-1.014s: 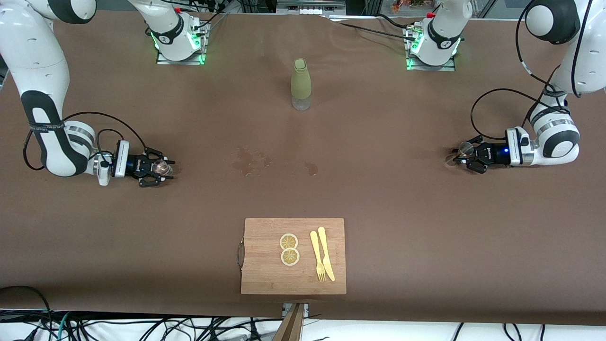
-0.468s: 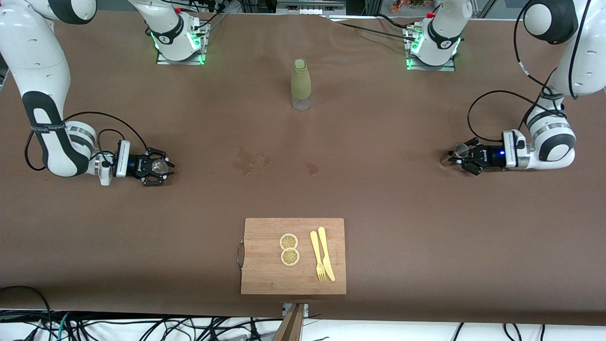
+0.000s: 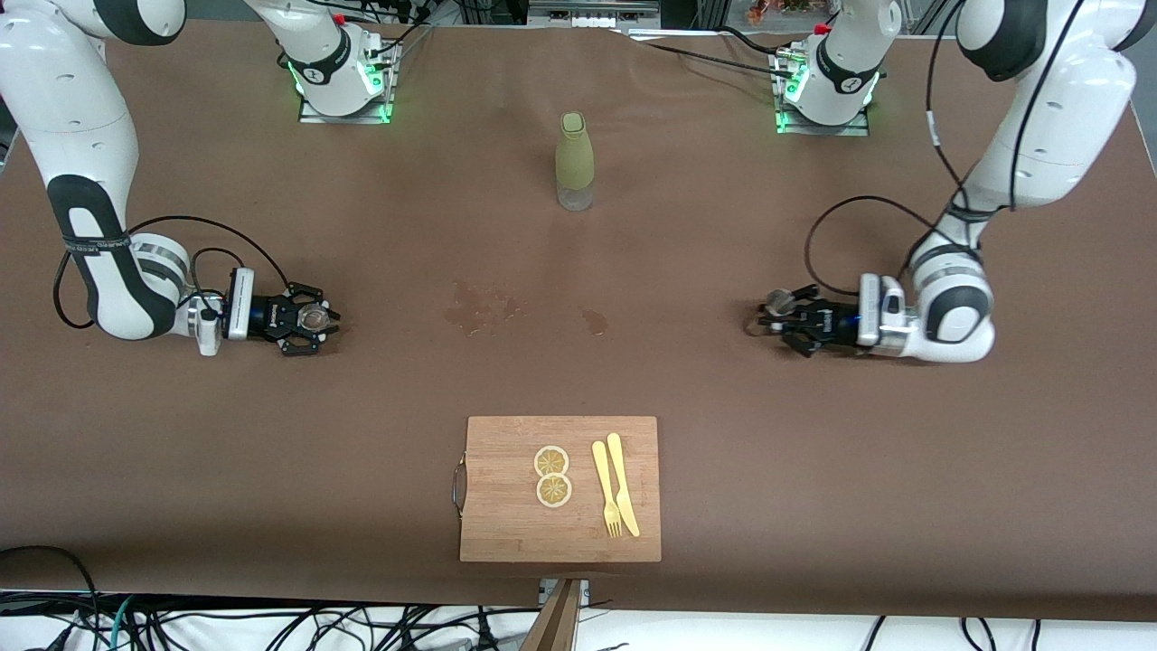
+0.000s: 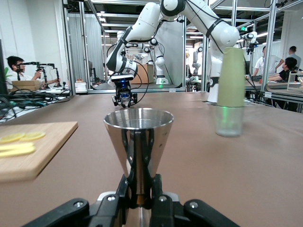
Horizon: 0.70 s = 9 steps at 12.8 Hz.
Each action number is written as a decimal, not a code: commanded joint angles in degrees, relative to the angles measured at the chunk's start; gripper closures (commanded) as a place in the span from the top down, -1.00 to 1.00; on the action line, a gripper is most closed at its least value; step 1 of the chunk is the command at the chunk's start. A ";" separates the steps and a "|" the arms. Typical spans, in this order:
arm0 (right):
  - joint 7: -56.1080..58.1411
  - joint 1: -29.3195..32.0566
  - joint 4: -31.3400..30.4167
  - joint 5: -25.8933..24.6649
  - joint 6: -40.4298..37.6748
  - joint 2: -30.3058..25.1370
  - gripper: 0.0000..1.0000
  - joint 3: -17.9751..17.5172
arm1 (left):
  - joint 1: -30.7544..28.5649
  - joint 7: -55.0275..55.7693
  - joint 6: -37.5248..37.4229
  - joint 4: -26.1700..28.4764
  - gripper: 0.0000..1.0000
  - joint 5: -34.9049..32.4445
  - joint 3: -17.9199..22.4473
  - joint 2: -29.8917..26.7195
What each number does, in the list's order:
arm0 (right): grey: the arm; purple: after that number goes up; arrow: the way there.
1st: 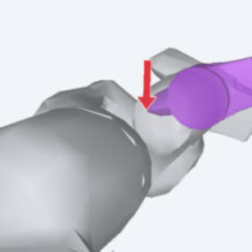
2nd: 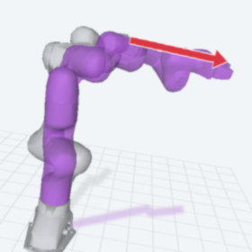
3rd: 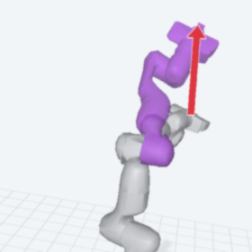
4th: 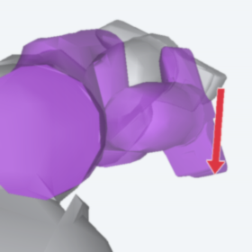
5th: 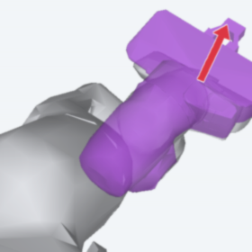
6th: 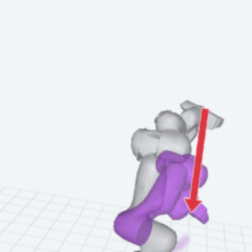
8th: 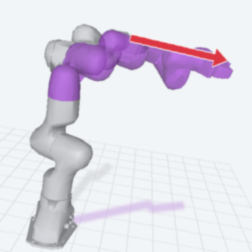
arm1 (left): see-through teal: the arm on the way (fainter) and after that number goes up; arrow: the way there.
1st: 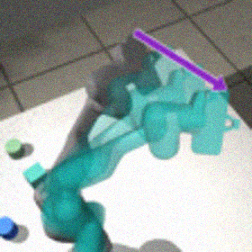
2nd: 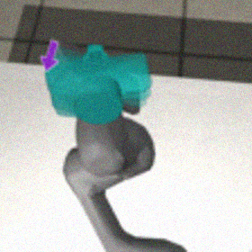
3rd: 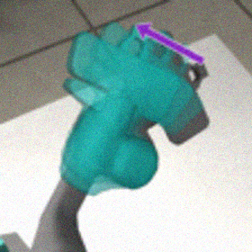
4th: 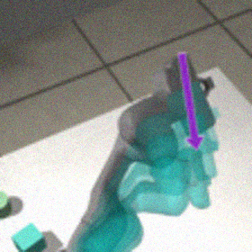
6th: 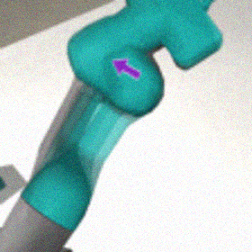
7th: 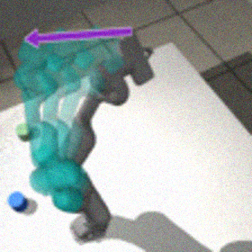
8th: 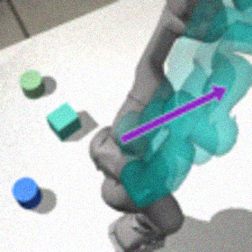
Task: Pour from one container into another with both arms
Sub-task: 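Carry the glass cup and the jigger toward each other at table center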
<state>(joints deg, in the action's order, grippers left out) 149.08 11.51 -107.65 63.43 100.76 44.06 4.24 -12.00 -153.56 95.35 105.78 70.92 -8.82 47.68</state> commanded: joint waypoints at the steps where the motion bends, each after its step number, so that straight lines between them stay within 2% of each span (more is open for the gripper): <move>1: -0.97 0.79 0.43 0.73 -1.71 -1.08 -0.59 -2.03 | 2.85 0.54 7.54 0.22 -1.00 3.51 -5.92 -0.49; 3: -2.65 0.79 0.43 0.73 -1.80 -1.87 -0.63 -3.35 | 6.44 4.13 11.42 0.13 -1.00 6.58 -8.14 -0.49; 9: -11.08 0.62 0.95 0.81 -5.22 -4.07 -0.63 -9.24 | 21.30 10.74 21.44 -3.30 -1.00 20.01 -8.14 0.74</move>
<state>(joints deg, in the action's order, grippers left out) 140.88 11.47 -106.35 63.64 96.46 41.77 -3.12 6.23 -142.79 114.13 103.56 86.92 -17.44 47.71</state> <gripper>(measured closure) 0.815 0.789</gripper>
